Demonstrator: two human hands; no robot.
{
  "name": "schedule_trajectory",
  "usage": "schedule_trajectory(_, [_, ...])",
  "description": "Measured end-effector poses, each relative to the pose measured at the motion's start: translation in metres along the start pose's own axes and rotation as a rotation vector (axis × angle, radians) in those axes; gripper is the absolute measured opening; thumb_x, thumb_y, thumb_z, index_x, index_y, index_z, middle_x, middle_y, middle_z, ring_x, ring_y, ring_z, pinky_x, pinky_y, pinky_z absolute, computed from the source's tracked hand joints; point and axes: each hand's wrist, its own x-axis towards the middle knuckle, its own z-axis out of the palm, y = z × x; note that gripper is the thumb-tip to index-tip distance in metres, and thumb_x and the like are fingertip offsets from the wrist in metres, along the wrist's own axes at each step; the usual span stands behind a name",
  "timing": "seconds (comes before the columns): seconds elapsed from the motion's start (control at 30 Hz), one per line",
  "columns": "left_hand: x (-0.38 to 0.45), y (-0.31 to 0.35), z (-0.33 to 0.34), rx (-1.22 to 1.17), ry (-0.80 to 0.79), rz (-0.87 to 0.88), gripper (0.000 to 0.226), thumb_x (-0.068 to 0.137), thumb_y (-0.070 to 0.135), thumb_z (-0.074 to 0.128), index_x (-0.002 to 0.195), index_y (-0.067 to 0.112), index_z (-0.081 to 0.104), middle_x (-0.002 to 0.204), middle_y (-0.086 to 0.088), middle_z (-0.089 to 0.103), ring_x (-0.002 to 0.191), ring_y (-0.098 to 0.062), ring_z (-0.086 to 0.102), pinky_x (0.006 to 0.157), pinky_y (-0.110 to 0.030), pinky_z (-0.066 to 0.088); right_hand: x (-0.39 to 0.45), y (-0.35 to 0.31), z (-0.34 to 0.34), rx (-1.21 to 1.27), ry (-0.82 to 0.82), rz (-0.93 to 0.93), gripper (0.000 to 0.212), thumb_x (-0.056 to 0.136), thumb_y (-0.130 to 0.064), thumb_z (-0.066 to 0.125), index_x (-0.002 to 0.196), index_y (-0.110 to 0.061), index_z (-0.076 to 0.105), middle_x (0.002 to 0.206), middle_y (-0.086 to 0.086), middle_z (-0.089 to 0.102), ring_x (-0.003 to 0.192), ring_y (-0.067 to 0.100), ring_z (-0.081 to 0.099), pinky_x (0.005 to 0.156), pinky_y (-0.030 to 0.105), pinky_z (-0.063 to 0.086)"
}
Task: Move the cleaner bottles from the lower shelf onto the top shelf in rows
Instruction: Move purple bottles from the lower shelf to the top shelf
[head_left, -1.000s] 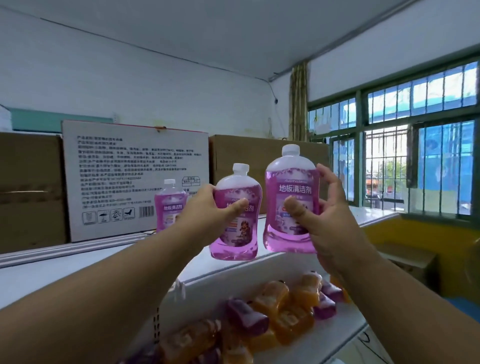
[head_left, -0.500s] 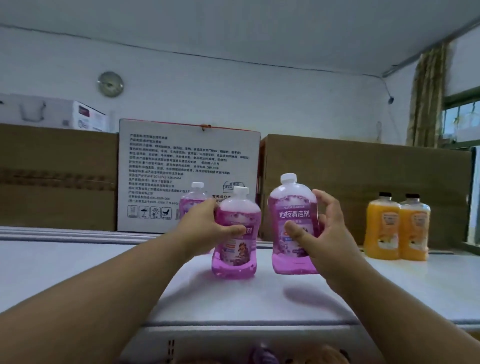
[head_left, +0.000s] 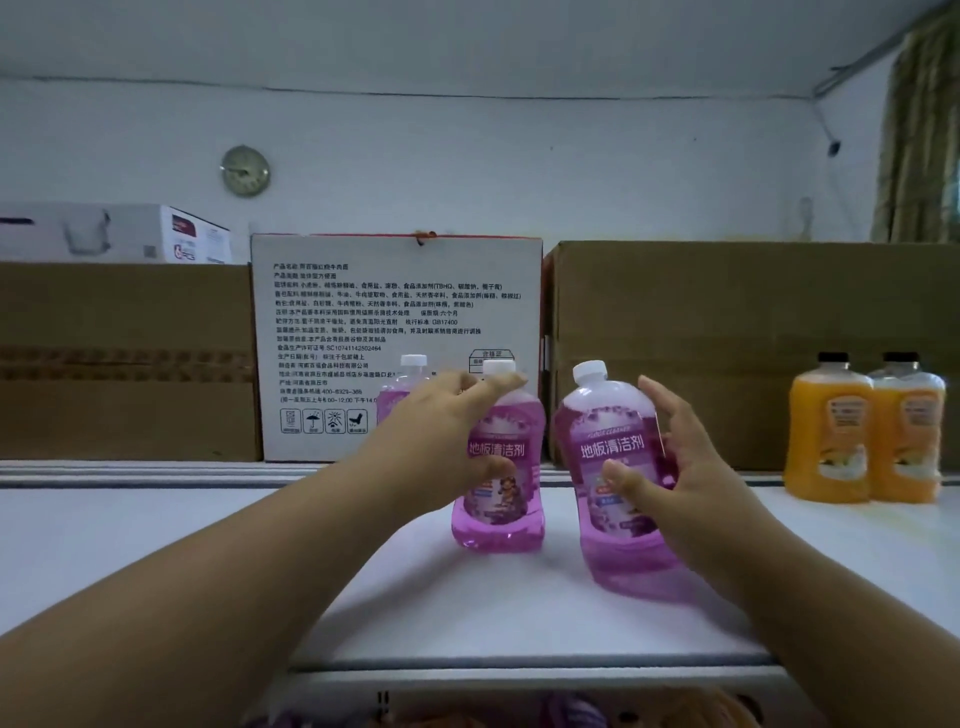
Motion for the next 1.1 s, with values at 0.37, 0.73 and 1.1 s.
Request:
schedule_trajectory(0.37, [0.02, 0.007, 0.01, 0.142, 0.021, 0.024, 0.096, 0.065, 0.057, 0.083, 0.145, 0.039, 0.032, 0.134, -0.001, 0.049, 0.12, -0.022, 0.041, 0.103, -0.041, 0.036, 0.003, -0.008, -0.023, -0.314, -0.012, -0.055, 0.087, 0.053, -0.047, 0.08, 0.118, -0.054, 0.023, 0.105, -0.021, 0.052, 0.086, -0.011, 0.064, 0.056, 0.005, 0.049])
schedule_trajectory(0.73, [0.058, -0.017, 0.042, 0.339, 0.034, 0.002, 0.099, 0.066, 0.063, 0.079, 0.147, 0.03, 0.032, 0.132, -0.005, 0.055, 0.12, -0.026, 0.047, 0.102, -0.04, 0.036, 0.049, 0.011, -0.019, -0.555, -0.089, -0.109, 0.099, 0.06, -0.042, 0.09, 0.137, -0.045, 0.027, 0.107, -0.022, 0.051, 0.085, -0.001, 0.06, 0.05, 0.0, 0.04])
schedule_trajectory(1.1, [0.062, -0.024, 0.043, 0.432, -0.009, -0.026, 0.103, 0.068, 0.067, 0.075, 0.15, 0.031, 0.023, 0.138, -0.007, 0.051, 0.127, -0.028, 0.044, 0.107, -0.042, 0.032, 0.062, 0.03, -0.015, -0.562, -0.051, -0.12, 0.111, 0.061, -0.046, 0.087, 0.149, -0.039, 0.019, 0.129, -0.003, 0.045, 0.101, 0.017, 0.059, 0.083, 0.024, 0.052])
